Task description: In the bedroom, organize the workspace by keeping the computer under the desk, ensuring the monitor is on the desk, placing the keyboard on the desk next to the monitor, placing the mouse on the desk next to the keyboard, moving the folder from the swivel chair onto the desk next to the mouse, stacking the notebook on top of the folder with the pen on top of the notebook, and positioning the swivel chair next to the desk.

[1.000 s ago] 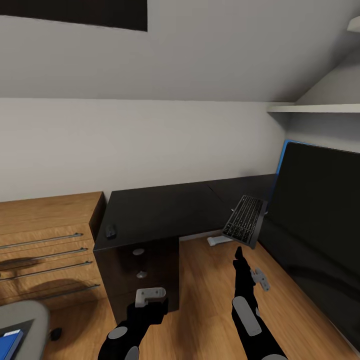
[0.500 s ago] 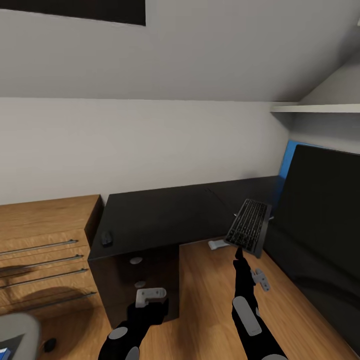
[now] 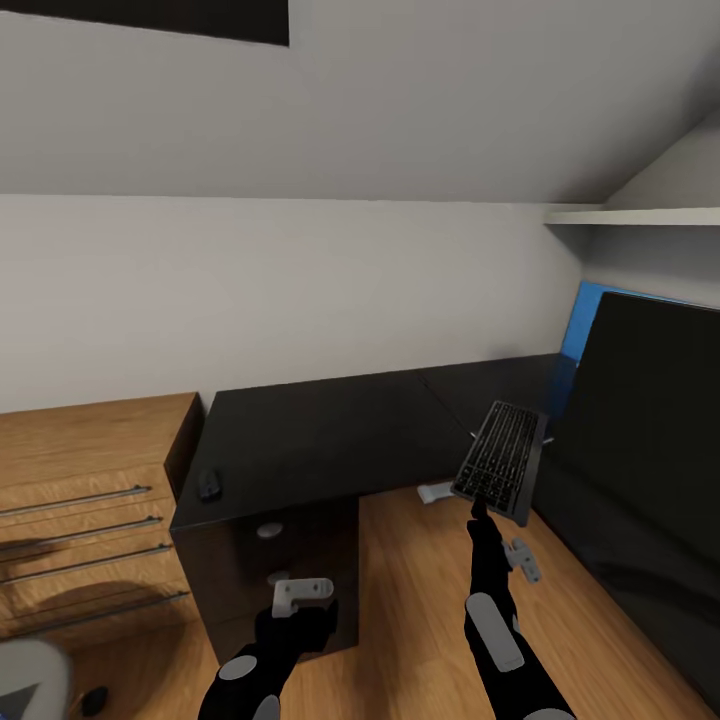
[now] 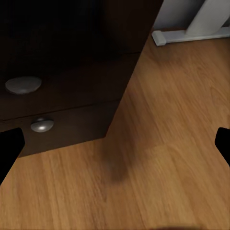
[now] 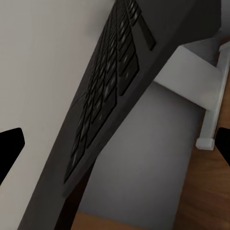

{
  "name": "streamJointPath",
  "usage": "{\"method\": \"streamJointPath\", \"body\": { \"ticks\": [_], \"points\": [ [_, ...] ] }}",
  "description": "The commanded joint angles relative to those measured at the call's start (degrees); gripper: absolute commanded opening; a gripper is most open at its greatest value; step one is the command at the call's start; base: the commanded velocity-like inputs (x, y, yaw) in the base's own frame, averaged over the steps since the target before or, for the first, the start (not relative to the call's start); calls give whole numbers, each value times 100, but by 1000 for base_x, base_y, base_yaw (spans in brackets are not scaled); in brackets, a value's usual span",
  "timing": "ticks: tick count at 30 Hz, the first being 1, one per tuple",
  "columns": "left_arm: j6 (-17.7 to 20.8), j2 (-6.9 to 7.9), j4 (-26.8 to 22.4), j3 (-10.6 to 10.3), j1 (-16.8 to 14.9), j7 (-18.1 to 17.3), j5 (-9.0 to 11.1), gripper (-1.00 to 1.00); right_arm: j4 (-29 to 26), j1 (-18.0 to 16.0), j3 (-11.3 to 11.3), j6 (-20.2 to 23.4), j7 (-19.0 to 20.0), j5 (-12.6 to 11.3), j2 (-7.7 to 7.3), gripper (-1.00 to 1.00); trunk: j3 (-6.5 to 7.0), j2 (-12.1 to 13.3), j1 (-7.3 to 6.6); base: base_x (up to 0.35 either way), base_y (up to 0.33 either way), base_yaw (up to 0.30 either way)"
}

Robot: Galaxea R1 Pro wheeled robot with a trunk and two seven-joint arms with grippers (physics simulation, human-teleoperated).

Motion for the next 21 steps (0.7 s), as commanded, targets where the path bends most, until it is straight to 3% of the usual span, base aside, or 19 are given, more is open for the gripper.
{"method": "streamJointPath", "body": {
  "ticks": [1, 21],
  "points": [
    [12, 1, -6, -8, -5, 54, 59, 100, 1, -4, -14, -3, 53, -60, 5, 100, -6, -3, 0, 69, 0, 0],
    [14, 1, 3, -74, -5, 55, 56, 100, -4, -4, -23, -3, 47, -48, 5, 100, -6, -3, 0, 78, 0, 0]
  ]
}}
